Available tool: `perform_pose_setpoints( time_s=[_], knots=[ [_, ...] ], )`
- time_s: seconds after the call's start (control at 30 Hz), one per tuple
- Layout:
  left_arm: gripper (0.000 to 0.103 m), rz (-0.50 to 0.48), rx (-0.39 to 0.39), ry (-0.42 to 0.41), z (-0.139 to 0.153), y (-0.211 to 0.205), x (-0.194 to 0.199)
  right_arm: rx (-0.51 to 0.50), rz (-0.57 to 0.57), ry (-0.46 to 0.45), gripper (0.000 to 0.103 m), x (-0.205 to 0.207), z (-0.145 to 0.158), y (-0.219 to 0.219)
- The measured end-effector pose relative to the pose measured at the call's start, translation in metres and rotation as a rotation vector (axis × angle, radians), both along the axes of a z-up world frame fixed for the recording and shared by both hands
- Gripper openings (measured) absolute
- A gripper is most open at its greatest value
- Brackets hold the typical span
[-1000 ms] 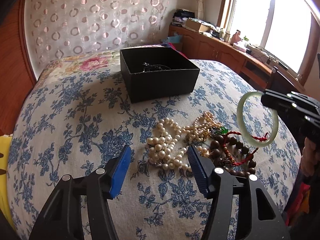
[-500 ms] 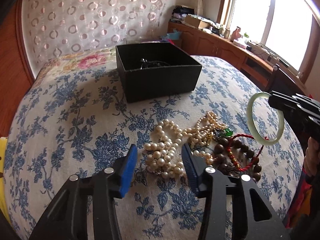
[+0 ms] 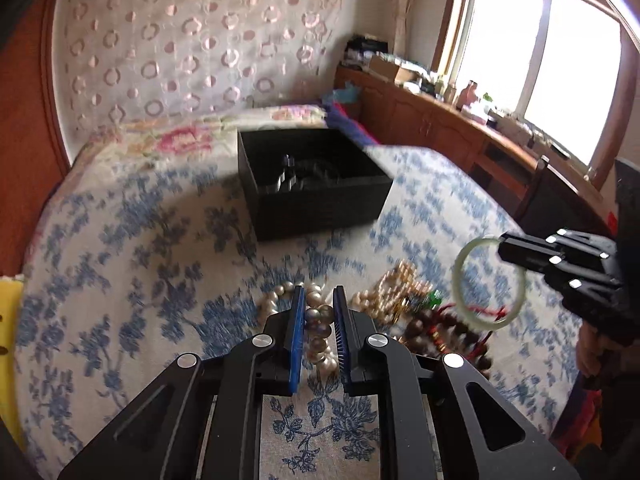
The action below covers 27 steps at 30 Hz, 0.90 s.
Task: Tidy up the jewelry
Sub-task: 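Grasp the pearl necklace with the left tool while the right tool lifts the jade bangle, then carry the pearl necklace with the left tool while the right tool brings the jade bangle over the box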
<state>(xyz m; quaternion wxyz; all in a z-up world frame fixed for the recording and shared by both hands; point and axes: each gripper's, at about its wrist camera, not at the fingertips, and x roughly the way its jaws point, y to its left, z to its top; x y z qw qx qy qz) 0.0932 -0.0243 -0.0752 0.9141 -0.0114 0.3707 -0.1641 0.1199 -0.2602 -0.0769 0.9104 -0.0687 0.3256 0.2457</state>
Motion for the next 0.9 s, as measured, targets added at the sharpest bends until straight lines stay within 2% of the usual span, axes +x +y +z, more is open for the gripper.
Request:
perform_pose_setpoints(
  time_s=[0.13,0.43,0.9],
  knots=[
    [0.013,0.010,-0.003,-0.061,0.027,0.004,-0.006,-0.003,0.005,-0.022,0.010,0.006,0.010,0.003],
    [0.013,0.034,0.019,-0.136,0.066,0.015,-0.001,-0.017,0.026,-0.058,0.010,0.031,0.028,0.017],
    [0.013,0.061,0.076,-0.207,0.106,0.019,0.022,-0.069,-0.017,-0.089,0.010,0.109,0.042,0.051]
  ],
)
